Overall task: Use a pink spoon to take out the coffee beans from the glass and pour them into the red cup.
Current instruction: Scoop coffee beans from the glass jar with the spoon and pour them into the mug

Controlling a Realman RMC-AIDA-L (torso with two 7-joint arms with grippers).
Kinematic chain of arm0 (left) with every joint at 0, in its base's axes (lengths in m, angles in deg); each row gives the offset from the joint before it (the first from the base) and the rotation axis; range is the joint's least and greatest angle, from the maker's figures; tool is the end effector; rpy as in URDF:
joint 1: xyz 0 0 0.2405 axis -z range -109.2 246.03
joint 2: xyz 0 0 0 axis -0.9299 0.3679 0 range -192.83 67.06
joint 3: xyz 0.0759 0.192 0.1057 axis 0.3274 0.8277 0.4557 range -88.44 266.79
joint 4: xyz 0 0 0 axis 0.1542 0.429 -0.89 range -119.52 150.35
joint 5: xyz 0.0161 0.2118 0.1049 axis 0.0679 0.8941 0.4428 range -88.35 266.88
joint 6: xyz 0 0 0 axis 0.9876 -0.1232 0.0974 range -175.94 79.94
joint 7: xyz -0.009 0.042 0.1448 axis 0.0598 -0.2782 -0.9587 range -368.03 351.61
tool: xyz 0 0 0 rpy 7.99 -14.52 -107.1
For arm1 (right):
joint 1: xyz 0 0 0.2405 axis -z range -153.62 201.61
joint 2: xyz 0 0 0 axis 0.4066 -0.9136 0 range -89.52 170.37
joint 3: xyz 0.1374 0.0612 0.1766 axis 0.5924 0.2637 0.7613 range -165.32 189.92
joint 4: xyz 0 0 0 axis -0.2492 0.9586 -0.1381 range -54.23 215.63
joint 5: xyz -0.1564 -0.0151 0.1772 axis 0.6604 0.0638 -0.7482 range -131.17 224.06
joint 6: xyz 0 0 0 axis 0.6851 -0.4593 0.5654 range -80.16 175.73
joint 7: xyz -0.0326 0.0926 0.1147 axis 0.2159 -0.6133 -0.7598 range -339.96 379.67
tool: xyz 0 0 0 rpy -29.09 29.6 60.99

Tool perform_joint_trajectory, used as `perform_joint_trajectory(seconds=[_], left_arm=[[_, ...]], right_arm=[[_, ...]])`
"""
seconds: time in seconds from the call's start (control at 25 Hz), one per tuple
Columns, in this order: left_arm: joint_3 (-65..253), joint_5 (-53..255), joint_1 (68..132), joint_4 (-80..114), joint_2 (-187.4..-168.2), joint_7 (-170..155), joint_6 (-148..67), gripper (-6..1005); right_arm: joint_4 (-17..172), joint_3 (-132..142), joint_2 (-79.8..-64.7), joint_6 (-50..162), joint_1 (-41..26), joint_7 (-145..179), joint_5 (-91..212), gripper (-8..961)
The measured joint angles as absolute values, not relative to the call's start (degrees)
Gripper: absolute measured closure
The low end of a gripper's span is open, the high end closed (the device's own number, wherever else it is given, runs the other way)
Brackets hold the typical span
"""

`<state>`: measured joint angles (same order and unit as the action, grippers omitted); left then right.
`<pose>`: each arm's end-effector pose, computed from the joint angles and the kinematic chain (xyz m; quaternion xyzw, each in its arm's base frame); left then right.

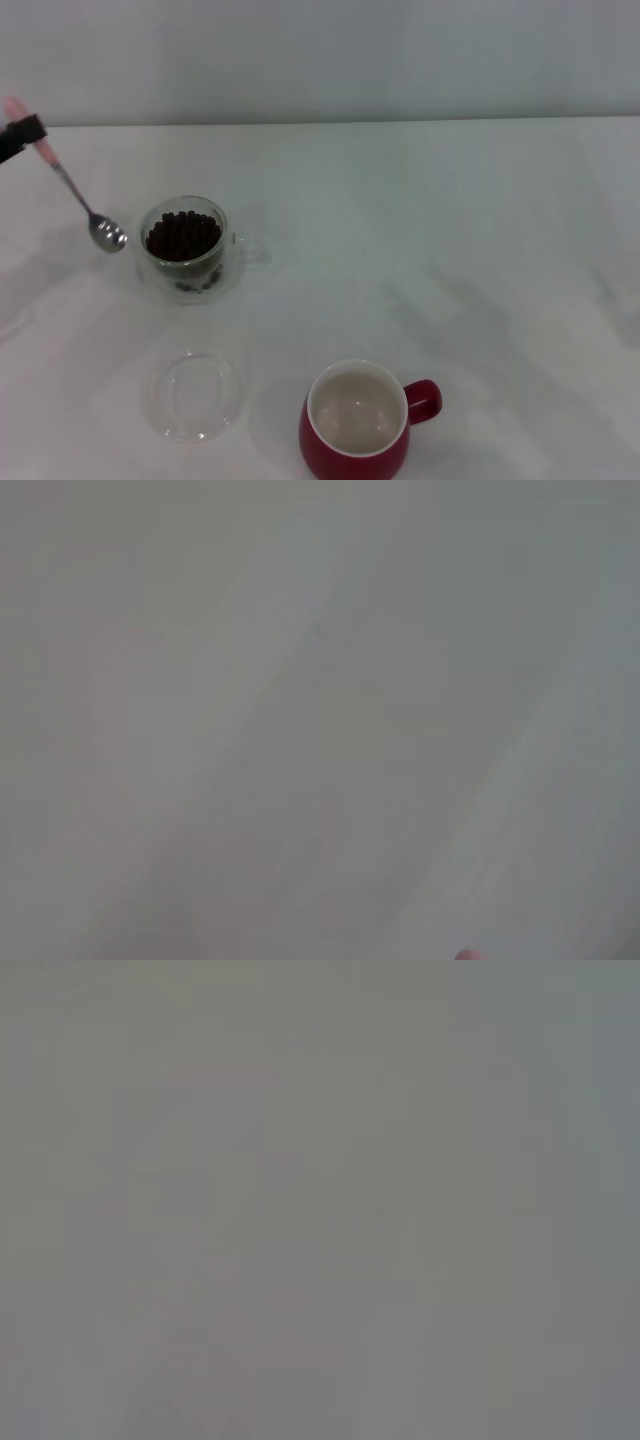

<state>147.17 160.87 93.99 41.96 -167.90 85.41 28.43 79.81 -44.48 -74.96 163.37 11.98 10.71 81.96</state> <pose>-0.2972 0.3776 0.0921 -0.7965 -0.3945 -0.3867 0.2457 0.3246 0.2105 0.0646 -0.6499 -0.0252 0.4335 0.6238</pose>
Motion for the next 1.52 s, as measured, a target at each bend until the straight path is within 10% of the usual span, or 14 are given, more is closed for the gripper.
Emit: perform_joint_trajectory(seconds=[0.48,1.52], left_arm=[[147.3,163.6,102.7,41.8,-168.35,91.3,18.4,874],[147.6,177.7,105.7,41.7,-175.75,94.4,6.5,874]], right_arm=[[80.5,-46.3,-75.15,164.2,11.6,8.5,81.9,269],[80.3,-45.6,-74.80,164.4,12.2,8.3,81.1,269]])
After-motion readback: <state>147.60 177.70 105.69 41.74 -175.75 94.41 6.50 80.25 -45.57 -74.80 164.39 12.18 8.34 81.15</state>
